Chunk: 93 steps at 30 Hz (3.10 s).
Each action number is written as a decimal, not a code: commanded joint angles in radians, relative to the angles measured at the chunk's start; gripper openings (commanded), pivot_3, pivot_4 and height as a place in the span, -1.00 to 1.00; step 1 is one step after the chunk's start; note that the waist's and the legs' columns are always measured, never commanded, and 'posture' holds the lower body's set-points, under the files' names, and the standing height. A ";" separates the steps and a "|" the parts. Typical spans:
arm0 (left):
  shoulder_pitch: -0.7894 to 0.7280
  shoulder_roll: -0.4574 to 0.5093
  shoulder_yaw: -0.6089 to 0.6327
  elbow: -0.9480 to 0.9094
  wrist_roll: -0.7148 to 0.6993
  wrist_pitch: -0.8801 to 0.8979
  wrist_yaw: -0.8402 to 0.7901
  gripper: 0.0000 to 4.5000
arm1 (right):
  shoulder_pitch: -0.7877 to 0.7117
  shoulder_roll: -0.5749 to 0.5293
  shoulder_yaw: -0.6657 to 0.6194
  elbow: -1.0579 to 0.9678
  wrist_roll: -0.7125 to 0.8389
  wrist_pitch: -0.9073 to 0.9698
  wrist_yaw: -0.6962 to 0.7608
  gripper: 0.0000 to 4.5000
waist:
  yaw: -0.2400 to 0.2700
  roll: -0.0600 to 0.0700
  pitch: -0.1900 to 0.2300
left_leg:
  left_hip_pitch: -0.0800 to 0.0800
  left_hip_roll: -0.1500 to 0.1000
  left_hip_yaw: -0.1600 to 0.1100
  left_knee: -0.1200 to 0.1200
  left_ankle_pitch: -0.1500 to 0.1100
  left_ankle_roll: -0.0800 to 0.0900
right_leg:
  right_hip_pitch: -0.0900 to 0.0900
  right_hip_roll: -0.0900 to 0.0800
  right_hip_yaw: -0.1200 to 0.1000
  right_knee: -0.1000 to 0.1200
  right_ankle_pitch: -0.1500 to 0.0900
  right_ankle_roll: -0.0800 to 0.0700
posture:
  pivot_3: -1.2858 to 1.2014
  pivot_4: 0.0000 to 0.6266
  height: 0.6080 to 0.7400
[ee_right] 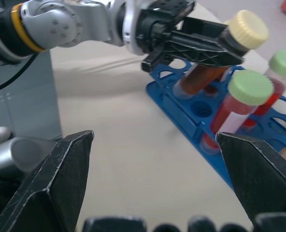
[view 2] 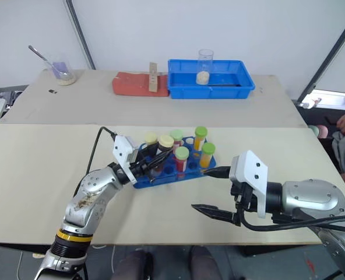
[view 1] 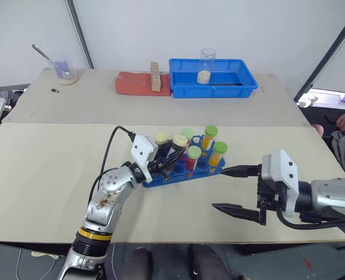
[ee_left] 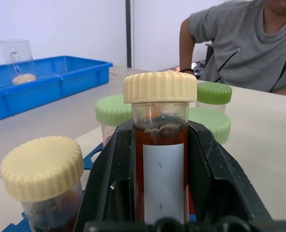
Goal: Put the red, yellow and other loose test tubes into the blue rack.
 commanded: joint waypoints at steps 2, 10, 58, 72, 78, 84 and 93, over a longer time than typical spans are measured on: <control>0.023 0.007 0.029 0.026 0.037 -0.080 0.022 -0.59 | -0.017 0.015 -0.013 -0.016 -0.019 -0.022 -0.031 1.00 | -0.001 0.000 0.000 | 0.000 0.000 0.000 0.000 0.000 0.000 | 0.000 0.000 0.000 0.000 0.000 0.000 | 0.03 -0.52 1.00; 0.064 0.007 0.024 0.042 0.051 -0.123 0.042 -0.59 | -0.030 0.032 -0.005 -0.019 -0.028 -0.015 -0.052 1.00 | -0.004 0.000 0.000 | 0.001 0.000 0.000 -0.001 0.000 0.000 | 0.000 0.000 0.000 0.000 0.000 0.000 | 0.03 -0.52 1.00; -0.079 0.235 -0.028 -0.156 -0.014 0.355 -0.094 -0.29 | -0.086 0.089 0.057 -0.002 -0.034 -0.007 -0.088 1.00 | 0.000 0.001 0.000 | -0.005 0.001 -0.001 -0.005 0.000 0.000 | -0.002 -0.001 -0.002 -0.010 0.000 0.000 | 0.03 -0.52 1.00; 0.017 0.171 0.046 -0.170 -0.053 0.278 -0.065 -0.60 | -0.047 0.081 0.066 -0.008 -0.070 -0.027 -0.072 1.00 | 0.000 0.001 0.000 | -0.006 0.000 0.000 -0.005 -0.001 0.000 | -0.002 -0.002 -0.002 -0.012 0.001 0.002 | 0.03 -0.52 1.00; 0.054 0.139 0.044 -0.141 -0.024 0.169 -0.051 -0.60 | -0.026 0.063 0.096 -0.001 -0.141 -0.060 -0.031 1.00 | 0.001 0.001 0.000 | -0.006 0.000 0.000 -0.005 -0.001 0.000 | -0.002 -0.002 -0.002 -0.012 0.002 0.002 | 0.03 -0.52 1.00; 0.092 0.106 0.037 -0.101 0.004 0.058 -0.045 -0.60 | 0.015 0.067 0.137 0.038 -0.239 -0.143 0.023 1.00 | 0.002 0.001 0.000 | -0.006 0.000 0.000 -0.004 -0.001 0.000 | -0.001 -0.002 -0.002 -0.013 0.002 0.002 | 0.03 -0.52 1.00; 0.115 0.085 0.020 -0.052 0.025 -0.023 -0.044 -0.60 | 0.074 0.092 0.148 0.080 -0.299 -0.232 0.066 1.00 | 0.001 0.001 0.000 | -0.005 0.000 0.000 -0.003 -0.001 0.000 | -0.001 -0.002 -0.002 -0.012 0.003 0.003 | 0.03 -0.52 1.00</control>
